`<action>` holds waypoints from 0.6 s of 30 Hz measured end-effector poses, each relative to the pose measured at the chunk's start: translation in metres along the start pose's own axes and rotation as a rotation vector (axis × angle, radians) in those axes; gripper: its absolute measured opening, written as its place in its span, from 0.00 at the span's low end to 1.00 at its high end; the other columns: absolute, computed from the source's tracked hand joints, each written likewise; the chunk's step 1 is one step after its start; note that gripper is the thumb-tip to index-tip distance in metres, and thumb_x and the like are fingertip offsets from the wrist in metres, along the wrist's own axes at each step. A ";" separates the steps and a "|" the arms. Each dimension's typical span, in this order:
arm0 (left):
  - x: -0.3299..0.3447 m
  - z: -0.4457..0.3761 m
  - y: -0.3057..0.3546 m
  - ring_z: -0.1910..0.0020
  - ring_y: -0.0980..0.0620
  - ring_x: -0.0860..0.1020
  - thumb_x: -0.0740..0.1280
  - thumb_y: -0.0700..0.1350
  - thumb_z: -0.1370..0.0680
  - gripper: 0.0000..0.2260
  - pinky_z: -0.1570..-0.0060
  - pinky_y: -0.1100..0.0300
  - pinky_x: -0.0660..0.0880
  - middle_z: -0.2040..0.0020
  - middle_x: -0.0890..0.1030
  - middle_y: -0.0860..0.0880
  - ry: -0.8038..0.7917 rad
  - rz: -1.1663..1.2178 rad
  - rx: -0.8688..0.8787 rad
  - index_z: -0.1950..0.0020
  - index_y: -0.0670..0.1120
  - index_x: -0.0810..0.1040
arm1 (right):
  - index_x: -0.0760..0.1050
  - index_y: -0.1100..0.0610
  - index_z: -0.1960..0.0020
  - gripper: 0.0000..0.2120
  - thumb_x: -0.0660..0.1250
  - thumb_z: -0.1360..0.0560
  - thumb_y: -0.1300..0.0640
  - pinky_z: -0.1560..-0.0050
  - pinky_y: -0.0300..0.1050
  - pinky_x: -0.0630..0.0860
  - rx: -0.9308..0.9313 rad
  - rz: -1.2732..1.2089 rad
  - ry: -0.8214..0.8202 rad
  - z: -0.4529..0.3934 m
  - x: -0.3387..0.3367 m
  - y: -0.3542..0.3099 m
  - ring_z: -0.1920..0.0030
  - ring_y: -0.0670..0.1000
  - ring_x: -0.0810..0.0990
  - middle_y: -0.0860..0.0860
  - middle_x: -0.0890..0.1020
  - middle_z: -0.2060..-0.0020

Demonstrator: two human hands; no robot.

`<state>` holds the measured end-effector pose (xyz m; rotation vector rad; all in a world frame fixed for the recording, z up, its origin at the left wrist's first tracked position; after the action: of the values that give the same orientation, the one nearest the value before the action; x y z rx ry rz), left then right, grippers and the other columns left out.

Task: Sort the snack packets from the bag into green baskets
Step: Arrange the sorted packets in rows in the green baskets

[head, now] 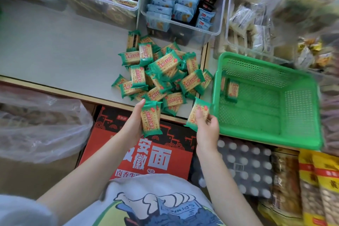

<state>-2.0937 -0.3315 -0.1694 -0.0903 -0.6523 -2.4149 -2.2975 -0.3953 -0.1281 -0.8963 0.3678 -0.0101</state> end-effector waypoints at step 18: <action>0.124 0.036 -0.003 0.44 0.50 0.83 0.60 0.61 0.19 0.21 0.45 0.55 0.77 0.43 0.85 0.48 -0.371 -0.163 0.097 0.35 0.49 0.78 | 0.54 0.51 0.20 0.43 0.60 0.26 0.29 0.26 0.49 0.64 -0.159 0.314 -0.398 0.031 -0.032 -0.026 0.25 0.46 0.64 0.48 0.64 0.23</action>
<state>-2.1987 -0.3816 -0.1125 -0.4693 -0.9754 -2.5403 -2.3141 -0.3827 -0.0802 -0.9643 0.1337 0.4859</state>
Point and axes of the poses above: each hand's wrist, its own z-axis away from the middle knuckle, its own x-axis out of the palm, y = z × x, the point moved 5 cm from there along -z, towards the middle knuckle
